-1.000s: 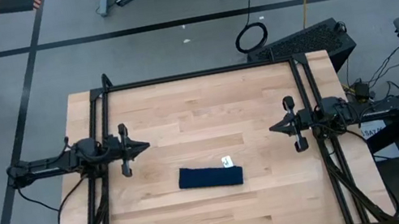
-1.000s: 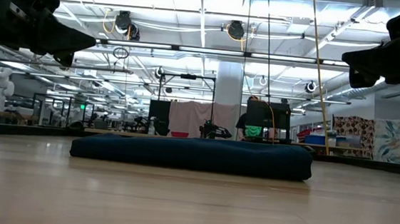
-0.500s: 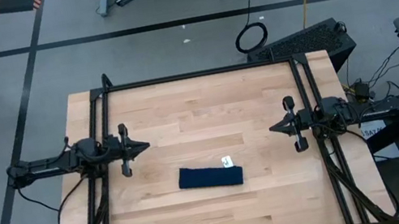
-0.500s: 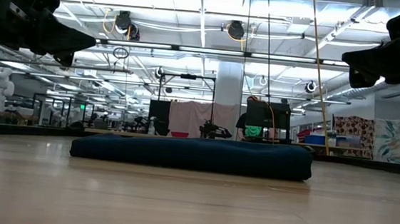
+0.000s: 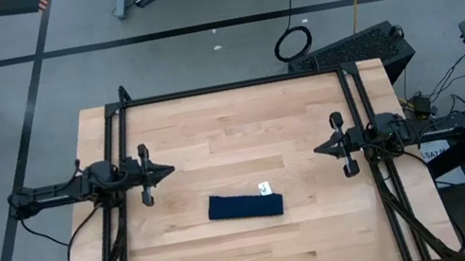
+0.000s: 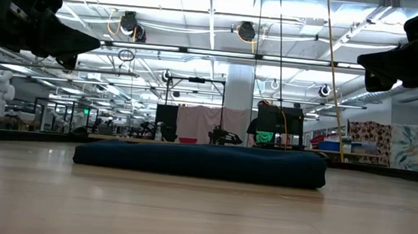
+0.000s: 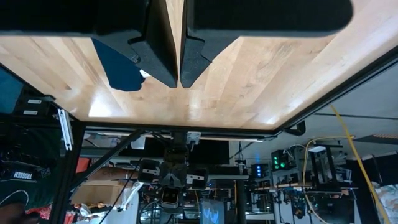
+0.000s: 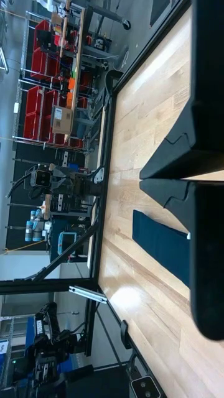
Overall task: Roll towel into tight, uniform cylinder
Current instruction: Return to Home Position
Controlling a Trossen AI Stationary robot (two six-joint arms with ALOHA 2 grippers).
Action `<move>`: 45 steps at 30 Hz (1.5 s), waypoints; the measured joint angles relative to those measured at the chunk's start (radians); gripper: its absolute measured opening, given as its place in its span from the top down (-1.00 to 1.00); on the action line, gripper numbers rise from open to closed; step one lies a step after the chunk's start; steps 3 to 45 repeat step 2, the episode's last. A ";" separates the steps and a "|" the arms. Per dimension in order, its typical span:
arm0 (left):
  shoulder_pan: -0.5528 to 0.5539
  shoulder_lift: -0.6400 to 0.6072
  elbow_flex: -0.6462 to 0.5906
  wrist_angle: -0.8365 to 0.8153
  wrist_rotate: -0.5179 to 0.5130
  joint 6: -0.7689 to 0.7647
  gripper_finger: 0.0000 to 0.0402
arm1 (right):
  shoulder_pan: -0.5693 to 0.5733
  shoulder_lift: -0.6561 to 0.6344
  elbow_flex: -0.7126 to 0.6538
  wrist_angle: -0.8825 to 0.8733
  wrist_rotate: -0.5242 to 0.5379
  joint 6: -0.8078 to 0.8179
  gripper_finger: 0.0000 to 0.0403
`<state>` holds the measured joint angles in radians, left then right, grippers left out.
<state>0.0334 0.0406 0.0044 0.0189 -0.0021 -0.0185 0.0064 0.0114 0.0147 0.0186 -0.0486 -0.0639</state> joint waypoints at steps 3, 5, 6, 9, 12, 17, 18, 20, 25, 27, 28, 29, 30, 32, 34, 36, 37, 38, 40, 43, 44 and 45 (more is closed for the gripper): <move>0.000 0.000 0.000 0.000 0.000 0.000 0.87 | 0.000 0.000 0.000 0.000 0.000 0.000 1.00; 0.000 0.000 0.000 0.000 0.000 0.000 0.87 | 0.000 0.000 0.000 0.000 0.000 0.000 1.00; 0.000 0.000 0.000 0.000 0.000 0.000 0.87 | 0.000 0.000 0.000 0.000 0.000 0.000 1.00; 0.000 0.000 0.000 0.000 0.000 0.000 0.87 | 0.000 0.000 0.000 0.000 0.000 0.000 1.00; 0.000 0.000 0.000 0.000 0.000 0.000 0.87 | 0.000 0.000 0.000 0.000 0.000 0.000 1.00; 0.000 0.000 0.000 0.000 0.000 0.000 0.87 | 0.000 0.000 0.000 0.000 0.000 0.000 1.00; 0.000 0.000 0.000 0.000 0.000 0.000 0.87 | 0.000 0.000 0.000 0.000 0.000 0.000 1.00; 0.000 0.000 0.000 0.000 0.000 0.000 0.87 | 0.000 0.000 0.000 0.000 0.000 0.000 1.00; 0.000 0.000 0.000 0.000 0.000 0.000 0.87 | 0.000 0.000 0.000 0.000 0.000 0.000 1.00; 0.000 0.000 0.000 0.000 0.000 0.000 0.87 | 0.000 0.000 0.000 0.000 0.000 0.000 1.00; 0.000 0.000 0.000 0.000 0.000 0.000 0.87 | 0.000 0.000 0.000 0.000 0.000 0.000 1.00; 0.000 0.000 0.000 0.000 0.000 0.000 0.87 | 0.000 0.000 0.000 0.000 0.000 0.000 1.00; 0.000 0.000 0.000 0.000 0.000 0.000 0.87 | 0.000 0.000 0.000 0.000 0.000 0.000 1.00; 0.000 0.000 0.000 0.000 0.000 0.000 0.87 | 0.000 0.000 0.000 0.000 0.000 0.000 1.00; 0.000 0.000 0.000 0.000 0.000 0.000 0.87 | 0.000 0.000 0.000 0.000 0.000 0.000 1.00; 0.000 0.000 0.000 0.000 0.000 0.000 0.87 | 0.000 0.000 0.000 0.000 0.000 0.000 1.00; 0.000 0.000 0.000 0.000 0.000 0.000 0.87 | 0.000 0.000 0.000 0.000 0.000 0.000 1.00; 0.000 0.000 0.000 0.000 0.000 0.000 0.87 | 0.000 0.000 0.000 0.000 0.000 0.000 1.00; 0.000 0.000 0.000 0.000 0.000 0.000 0.87 | 0.000 0.000 0.000 0.000 0.000 0.000 1.00; 0.000 0.000 0.000 0.000 0.000 0.000 0.87 | 0.000 0.000 0.000 0.000 0.000 0.000 1.00; 0.000 0.000 0.000 0.000 0.000 0.000 0.87 | 0.000 0.000 0.000 0.000 0.000 0.000 1.00; 0.000 0.000 0.000 0.000 0.000 0.000 0.87 | 0.000 0.000 0.000 0.000 0.000 0.000 1.00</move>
